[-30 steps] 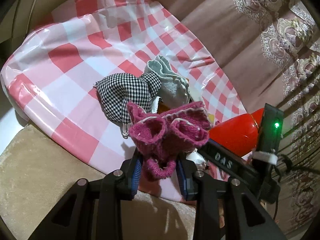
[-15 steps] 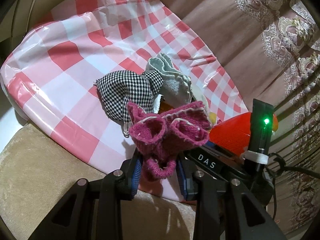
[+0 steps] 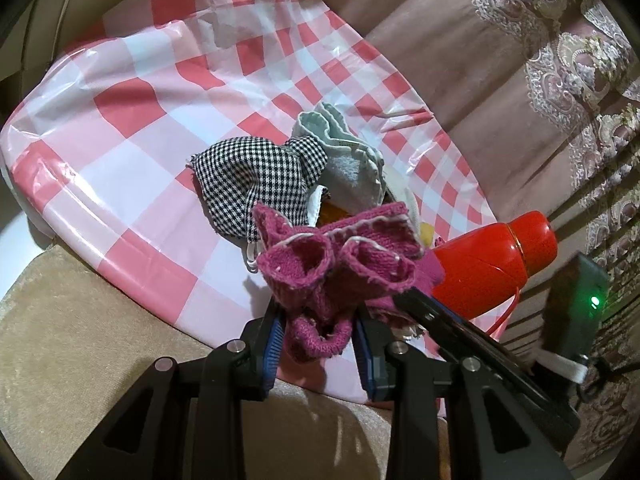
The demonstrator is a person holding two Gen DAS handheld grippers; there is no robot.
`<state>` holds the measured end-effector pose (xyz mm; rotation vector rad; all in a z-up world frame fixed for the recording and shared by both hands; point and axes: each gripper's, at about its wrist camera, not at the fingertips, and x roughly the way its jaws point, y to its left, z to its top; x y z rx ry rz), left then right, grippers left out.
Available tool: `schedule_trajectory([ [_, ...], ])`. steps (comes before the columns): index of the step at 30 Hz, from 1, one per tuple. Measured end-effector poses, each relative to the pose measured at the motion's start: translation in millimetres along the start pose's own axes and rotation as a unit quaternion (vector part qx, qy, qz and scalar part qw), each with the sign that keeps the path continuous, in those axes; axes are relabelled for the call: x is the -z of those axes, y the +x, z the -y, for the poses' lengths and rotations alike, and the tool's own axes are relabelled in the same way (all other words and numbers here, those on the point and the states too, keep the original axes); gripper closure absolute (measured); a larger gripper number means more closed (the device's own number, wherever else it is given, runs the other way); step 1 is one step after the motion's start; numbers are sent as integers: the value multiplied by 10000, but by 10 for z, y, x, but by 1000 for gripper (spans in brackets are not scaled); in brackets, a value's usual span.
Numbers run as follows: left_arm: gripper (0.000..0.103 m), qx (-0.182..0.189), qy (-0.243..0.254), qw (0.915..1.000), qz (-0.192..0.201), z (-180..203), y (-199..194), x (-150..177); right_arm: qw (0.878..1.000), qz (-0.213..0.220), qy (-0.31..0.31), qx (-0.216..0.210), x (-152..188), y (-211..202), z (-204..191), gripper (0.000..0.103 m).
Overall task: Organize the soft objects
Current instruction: 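Grasp the pink knit beanie with the right tool while the left tool holds the mitten, then carry the mitten and beanie over the white box and open both tools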
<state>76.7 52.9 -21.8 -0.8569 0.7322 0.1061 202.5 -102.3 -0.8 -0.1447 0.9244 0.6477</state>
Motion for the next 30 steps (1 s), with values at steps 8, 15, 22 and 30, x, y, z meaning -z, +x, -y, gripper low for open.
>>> schedule_trajectory([
  [8,70,-81,205,9998,-25,97,1,14,9992,356,151,115,201,-421,67,69],
  [15,70,28,593,9982,-35,421,-122,96,9976,495,461,168,400,-796,287,69],
  [22,70,260,1262,9913,-263,904,-111,397,9949,591,691,446,692,-1185,574,69],
  [30,70,462,1866,9794,-621,1404,-6,749,9871,689,1156,866,1111,-1645,1088,69],
])
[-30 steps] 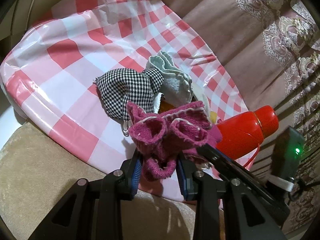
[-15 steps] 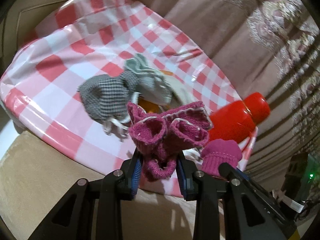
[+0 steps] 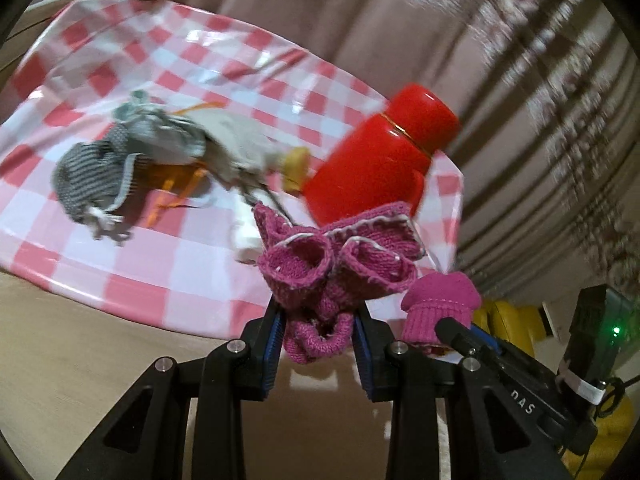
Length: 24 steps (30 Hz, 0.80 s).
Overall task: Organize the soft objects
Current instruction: 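Carry the mitten and beanie over the white box and open both tools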
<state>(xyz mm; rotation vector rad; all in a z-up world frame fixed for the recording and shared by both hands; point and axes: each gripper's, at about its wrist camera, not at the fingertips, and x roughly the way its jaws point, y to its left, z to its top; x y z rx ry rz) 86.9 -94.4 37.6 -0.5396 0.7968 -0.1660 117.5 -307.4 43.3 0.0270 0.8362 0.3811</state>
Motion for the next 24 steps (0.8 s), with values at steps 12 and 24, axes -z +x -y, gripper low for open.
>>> schedule_trajectory([
  [12,70,648,1114,9903,-522,1024,317,351,9934,328,560,947,203,-595,875,69],
  [24,69,1203,2018,9644,-1215,1838,600,869,9743,286,1275,1837,617,-1088,1748,68],
])
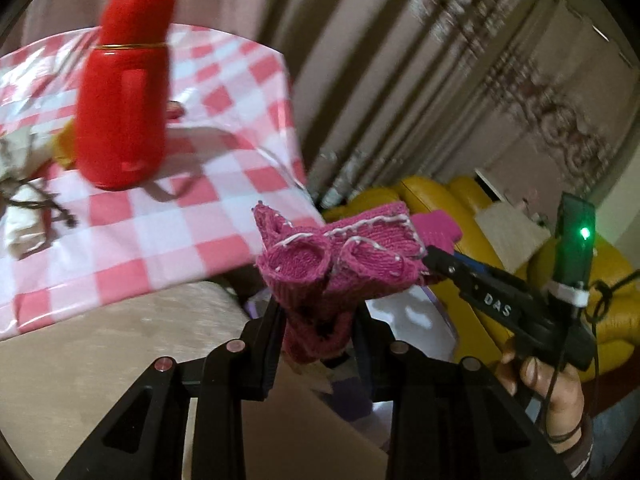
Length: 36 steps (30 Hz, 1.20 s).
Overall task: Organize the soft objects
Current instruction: 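Carry the mitten and beanie over the white box and open both tools, then grasp the black-and-white houndstooth cloth with the left tool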
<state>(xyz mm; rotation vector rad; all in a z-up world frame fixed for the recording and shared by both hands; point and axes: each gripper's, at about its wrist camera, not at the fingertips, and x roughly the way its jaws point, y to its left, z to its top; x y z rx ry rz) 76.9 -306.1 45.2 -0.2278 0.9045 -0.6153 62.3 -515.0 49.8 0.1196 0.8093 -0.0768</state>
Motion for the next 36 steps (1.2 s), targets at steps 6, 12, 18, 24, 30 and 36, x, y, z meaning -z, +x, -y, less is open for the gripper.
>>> schedule_trajectory([
  [6,56,280,372,9982,-372,250,159,34,9995,-45,277,172,13,-27,280,60],
  [12,49,354,442,9968,-566,280,183,99,9992,-118,307,213,43,12,307,36],
  [18,43,280,417,9976,-483,219,110,81,9995,-194,207,118,43,65,203,36],
  [24,43,37,343,9990,-279,-3,-35,36,9997,-217,58,-14,25,80,31,35],
  [30,43,-406,-28,9990,167,-469,-396,-12,9988,-257,-263,-317,-2,96,-332,35],
  [36,43,-914,-252,9941,522,-958,-806,41,9945,-299,-729,-696,-31,125,-866,35],
])
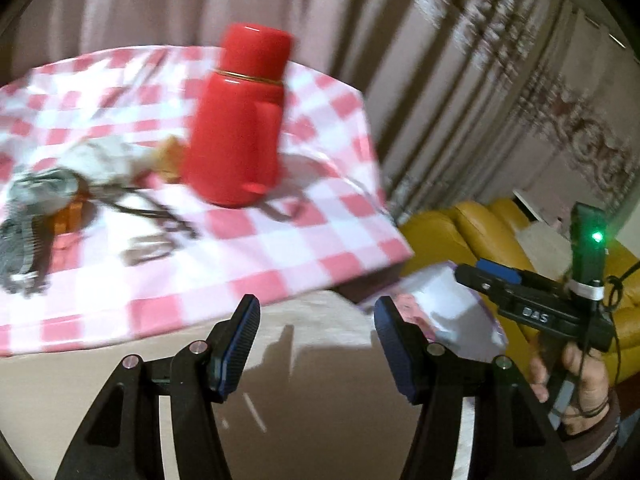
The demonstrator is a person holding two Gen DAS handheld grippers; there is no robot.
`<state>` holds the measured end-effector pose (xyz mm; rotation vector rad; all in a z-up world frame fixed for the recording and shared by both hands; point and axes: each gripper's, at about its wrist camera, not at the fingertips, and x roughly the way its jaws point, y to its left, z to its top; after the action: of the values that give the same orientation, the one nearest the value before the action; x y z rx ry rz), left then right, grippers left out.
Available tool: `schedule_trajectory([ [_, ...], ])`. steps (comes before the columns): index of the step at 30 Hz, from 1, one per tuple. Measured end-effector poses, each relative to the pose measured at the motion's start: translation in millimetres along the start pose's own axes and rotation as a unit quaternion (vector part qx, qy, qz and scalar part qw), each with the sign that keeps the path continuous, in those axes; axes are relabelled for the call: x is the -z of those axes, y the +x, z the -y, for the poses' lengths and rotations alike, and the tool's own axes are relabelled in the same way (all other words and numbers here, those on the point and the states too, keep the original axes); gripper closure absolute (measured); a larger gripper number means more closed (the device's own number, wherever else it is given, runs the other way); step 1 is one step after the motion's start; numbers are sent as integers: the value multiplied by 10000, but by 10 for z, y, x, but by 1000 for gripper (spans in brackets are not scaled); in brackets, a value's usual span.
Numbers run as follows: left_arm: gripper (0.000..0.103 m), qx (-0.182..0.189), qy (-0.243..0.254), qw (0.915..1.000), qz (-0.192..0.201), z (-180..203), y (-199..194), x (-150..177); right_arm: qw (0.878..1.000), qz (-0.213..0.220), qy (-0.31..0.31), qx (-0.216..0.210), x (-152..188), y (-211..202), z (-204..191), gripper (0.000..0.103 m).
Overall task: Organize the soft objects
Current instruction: 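Grasp the black-and-white houndstooth cloth with the left tool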
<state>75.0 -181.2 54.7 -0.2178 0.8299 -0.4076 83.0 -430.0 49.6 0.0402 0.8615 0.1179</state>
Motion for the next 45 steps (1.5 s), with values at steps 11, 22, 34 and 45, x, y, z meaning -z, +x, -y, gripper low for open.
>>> schedule_trajectory([
  [11,43,-693,-1207,9902,128,-1195,-424,88,9939,-345,-633,-835,-203,332,-925,35],
  [22,43,-1342,-1894,9722,296,-2068,-572,-9,9812,-528,-1335,-1292,-488,725,-1796,35],
  [34,43,-1942,-2482,9484,362,-2782,-528,-195,9710,-693,-1650,-1584,-769,1188,-2375,34],
  [45,43,-1856,-2862,9393,363,-3121,-357,-210,9646,-1213,-1763,-1544,-695,1627,-2735,30],
])
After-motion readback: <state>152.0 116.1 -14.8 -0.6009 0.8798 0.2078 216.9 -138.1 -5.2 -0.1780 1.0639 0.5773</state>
